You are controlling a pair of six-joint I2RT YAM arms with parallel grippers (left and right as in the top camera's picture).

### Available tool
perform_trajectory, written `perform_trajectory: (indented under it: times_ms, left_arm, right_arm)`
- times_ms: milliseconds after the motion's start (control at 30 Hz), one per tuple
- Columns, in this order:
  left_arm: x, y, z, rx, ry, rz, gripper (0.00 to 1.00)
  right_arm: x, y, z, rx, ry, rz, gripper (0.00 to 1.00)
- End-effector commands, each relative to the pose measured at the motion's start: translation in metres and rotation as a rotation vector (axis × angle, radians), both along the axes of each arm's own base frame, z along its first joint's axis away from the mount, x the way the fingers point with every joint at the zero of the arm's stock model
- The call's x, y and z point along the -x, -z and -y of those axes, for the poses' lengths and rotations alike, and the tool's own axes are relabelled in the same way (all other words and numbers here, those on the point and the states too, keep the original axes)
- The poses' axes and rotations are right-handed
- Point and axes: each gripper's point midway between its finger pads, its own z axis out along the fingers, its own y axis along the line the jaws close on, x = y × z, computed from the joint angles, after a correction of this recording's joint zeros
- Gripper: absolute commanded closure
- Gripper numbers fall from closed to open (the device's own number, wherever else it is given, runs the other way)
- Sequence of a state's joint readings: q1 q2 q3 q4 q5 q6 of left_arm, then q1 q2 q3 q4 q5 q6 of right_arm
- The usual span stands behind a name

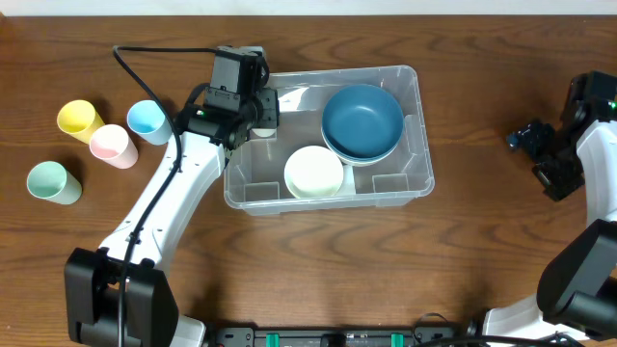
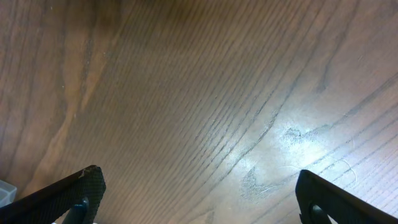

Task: Pack container
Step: 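Lower the yellow cup into the cream cup and release, then withdraw the left gripper back toward the cups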

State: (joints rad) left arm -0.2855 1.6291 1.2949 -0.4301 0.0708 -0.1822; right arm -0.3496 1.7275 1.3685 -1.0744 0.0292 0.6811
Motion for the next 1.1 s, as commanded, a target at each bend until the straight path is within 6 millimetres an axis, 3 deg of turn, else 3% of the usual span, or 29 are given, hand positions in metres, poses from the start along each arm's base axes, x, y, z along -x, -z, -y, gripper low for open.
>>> perform_trajectory:
  times_ms: [0, 133, 300, 467, 567, 667, 800, 933, 1067]
  left_arm:
    - [-0.002, -0.001, -0.002, -0.016, -0.005, 0.006, 0.76]
    - [-0.004, -0.007, -0.016, -0.058, -0.055, 0.027, 0.71]
    - [0.005, -0.057, -0.044, -0.041, -0.115, 0.104, 0.64]
    - [0.016, -0.129, -0.117, -0.084, -0.325, 0.276, 0.57]
    - [0.026, -0.153, -0.172, -0.132, -0.487, 0.342, 0.56]
    - [0.033, -0.150, -0.215, -0.159, -0.597, 0.324, 0.53]
    - [0.037, -0.123, -0.255, -0.188, -0.687, 0.234, 0.53]
    - [0.030, -0.087, -0.270, -0.203, -0.711, 0.135, 0.53]
    - [0.023, -0.046, -0.273, -0.218, -0.702, 0.016, 0.53]
  right_arm:
    - [0.000, -0.001, 0.002, 0.004, 0.017, 0.005, 0.01]
    - [-0.001, -0.002, 0.002, 0.004, 0.017, 0.005, 0.01]
    - [0.000, -0.001, 0.002, 0.004, 0.017, 0.005, 0.01]
    - [0.000, -0.001, 0.002, 0.004, 0.017, 0.005, 0.01]
    - [-0.001, -0.002, 0.002, 0.004, 0.017, 0.005, 0.01]
    - [0.000, -0.001, 0.002, 0.004, 0.017, 0.005, 0.01]
    - [-0.001, -0.002, 0.002, 0.004, 0.017, 0.005, 0.01]
    - [-0.001, -0.002, 0.002, 0.004, 0.017, 0.005, 0.01]
    - [0.000, -0.001, 0.002, 0.004, 0.017, 0.005, 0.01]
